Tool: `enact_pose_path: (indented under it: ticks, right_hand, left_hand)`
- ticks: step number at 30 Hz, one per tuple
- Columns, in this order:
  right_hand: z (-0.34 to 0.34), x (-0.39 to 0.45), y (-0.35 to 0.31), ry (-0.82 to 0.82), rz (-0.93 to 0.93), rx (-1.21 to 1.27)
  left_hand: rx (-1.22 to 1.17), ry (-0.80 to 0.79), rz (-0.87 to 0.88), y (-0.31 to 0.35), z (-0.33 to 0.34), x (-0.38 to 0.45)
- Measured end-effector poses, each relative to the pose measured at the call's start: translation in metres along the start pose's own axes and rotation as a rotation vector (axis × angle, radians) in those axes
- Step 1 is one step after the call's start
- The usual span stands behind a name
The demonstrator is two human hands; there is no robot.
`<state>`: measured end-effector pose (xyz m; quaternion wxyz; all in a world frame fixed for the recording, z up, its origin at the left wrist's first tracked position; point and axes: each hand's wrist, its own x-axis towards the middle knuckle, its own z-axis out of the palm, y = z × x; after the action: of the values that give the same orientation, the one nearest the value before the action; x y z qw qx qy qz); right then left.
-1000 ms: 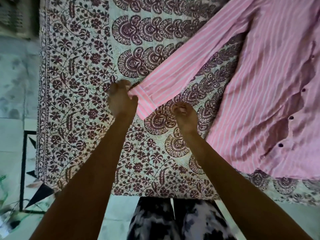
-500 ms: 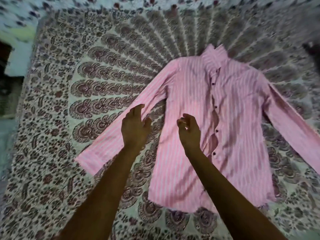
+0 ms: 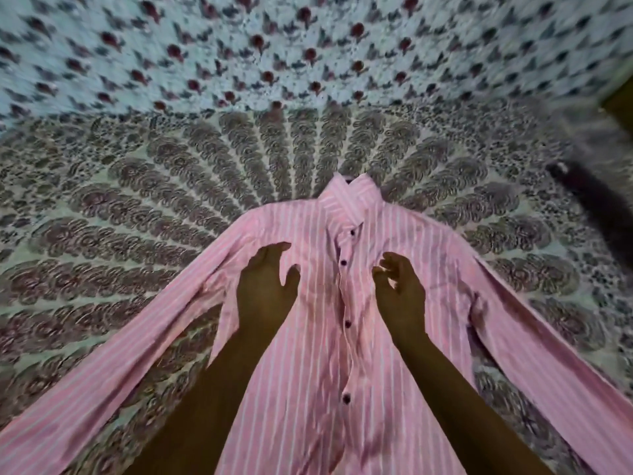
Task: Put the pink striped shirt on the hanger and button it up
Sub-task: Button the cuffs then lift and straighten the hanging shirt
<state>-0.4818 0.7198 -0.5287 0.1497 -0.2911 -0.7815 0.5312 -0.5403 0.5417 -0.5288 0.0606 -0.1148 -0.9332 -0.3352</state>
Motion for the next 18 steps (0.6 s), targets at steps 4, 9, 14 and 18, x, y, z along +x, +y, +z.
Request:
enact_pose_path:
  ticks: [4,9,14,18]
  right_hand:
    - [0.005,0.050,0.022,0.038,-0.052,-0.057]
    - [0.017,0.108,0.045,0.029,-0.092,-0.233]
    - [0.021,0.157,0.055,-0.004,-0.166,-0.461]
    - [0.026,0.190,0.073,-0.161,-0.056,-0.775]
  left_hand:
    - [0.027,-0.037,0.051,-0.001,0.036,0.044]
    - [0.080,-0.058,0.080,-0.009,0.069,0.092]
    - [0.193,-0.148,0.119,-0.018,0.105,0.139]
    - [0.389,-0.261,-0.060,-0.029,0.127,0.165]
